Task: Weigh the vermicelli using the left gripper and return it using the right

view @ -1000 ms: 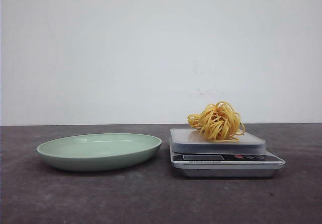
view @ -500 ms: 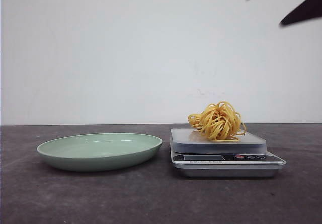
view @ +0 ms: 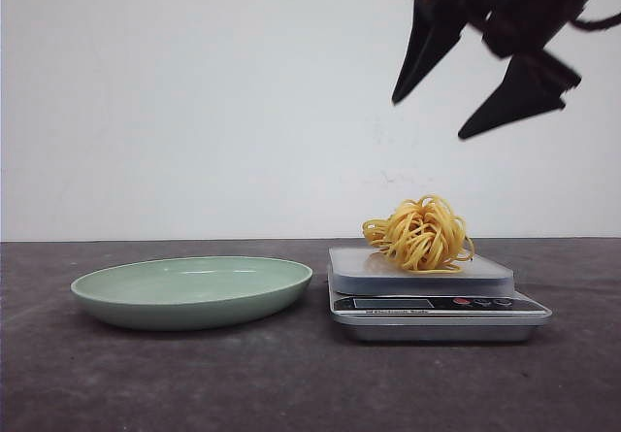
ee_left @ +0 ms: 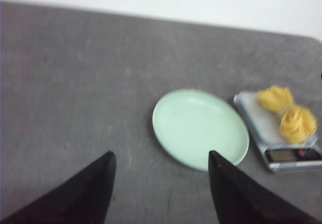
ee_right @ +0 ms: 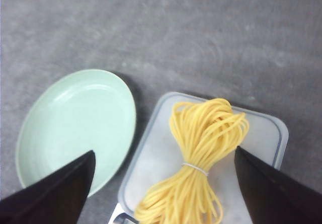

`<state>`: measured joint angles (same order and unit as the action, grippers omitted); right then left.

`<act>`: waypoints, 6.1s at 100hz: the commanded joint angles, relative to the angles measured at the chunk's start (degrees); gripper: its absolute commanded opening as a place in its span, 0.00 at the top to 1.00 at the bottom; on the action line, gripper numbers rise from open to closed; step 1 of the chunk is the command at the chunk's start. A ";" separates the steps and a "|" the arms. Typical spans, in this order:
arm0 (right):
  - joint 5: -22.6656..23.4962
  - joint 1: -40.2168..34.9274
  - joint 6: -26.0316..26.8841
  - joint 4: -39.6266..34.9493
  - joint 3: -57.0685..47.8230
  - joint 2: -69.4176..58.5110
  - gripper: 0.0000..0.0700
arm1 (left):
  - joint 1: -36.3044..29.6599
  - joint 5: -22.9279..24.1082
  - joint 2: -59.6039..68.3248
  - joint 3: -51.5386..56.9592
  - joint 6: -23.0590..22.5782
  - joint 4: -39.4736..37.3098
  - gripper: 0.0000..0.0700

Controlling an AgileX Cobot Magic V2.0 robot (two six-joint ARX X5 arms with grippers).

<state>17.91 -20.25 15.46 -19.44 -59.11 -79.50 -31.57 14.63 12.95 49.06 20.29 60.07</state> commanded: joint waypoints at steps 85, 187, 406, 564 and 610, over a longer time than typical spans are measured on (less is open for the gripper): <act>-1.70 -1.70 1.95 -1.90 -3.67 -16.39 1.00 | -0.31 -0.04 -0.44 -0.07 1.84 0.39 0.50; -4.61 -22.91 13.16 12.15 -20.09 -18.21 1.00 | -0.31 -0.04 -0.44 -0.07 1.86 -5.70 0.50; -39.74 -23.87 -15.19 -31.32 -17.20 45.44 0.56 | -0.31 2.49 -0.33 -0.07 -0.85 -11.26 0.50; -32.94 -23.87 -0.48 -19.93 13.90 68.02 0.99 | -0.31 3.39 -0.28 -0.04 -2.75 -13.75 0.99; -32.94 -23.87 -0.46 -19.96 13.90 68.02 0.99 | 1.90 4.28 -1.01 -0.11 -4.92 -14.27 0.99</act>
<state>-15.07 -43.57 14.41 -40.01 -45.06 -11.44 -31.05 18.24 12.43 48.25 17.28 46.85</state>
